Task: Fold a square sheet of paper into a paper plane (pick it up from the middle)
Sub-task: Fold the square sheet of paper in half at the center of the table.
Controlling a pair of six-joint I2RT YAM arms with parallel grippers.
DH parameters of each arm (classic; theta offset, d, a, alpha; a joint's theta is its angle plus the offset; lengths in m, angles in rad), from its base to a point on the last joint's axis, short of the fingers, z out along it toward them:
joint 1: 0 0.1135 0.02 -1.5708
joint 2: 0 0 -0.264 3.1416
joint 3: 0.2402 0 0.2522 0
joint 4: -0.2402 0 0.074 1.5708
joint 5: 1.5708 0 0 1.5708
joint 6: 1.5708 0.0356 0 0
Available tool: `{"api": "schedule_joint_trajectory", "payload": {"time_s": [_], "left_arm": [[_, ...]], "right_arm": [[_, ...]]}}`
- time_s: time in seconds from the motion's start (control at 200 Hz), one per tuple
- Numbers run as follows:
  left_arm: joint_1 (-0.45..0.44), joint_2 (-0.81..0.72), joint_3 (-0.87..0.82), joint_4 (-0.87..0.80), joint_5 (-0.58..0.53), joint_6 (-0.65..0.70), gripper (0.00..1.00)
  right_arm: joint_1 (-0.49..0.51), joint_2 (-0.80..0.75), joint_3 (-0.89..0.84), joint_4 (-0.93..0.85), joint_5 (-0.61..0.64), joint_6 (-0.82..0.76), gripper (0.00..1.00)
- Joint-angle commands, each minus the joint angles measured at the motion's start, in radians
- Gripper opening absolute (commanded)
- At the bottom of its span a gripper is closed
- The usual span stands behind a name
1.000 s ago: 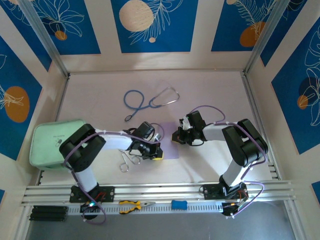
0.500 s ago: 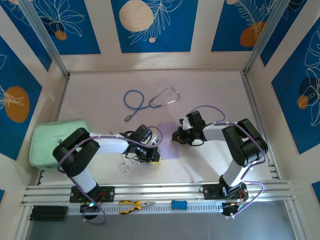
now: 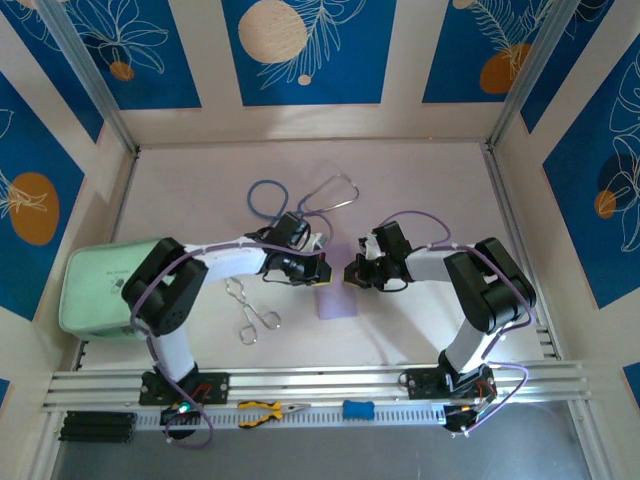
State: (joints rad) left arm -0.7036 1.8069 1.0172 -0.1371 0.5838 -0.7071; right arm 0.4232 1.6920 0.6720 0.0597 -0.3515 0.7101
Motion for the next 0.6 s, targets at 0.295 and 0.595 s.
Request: {"api": "schedule_joint_trajectory", "payload": {"time_s": [0.295,0.595], "left_arm": [[0.006,0.081,-0.134,0.026,-0.028,0.067,0.06],[0.012,0.017,-0.068,0.066,0.029,0.067,0.06]], "right_arm": [[-0.010,0.030,-0.036,-0.150,0.124,-0.022,0.00],[-0.012,0.027,-0.037,-0.151,0.125,-0.021,0.00]]}}
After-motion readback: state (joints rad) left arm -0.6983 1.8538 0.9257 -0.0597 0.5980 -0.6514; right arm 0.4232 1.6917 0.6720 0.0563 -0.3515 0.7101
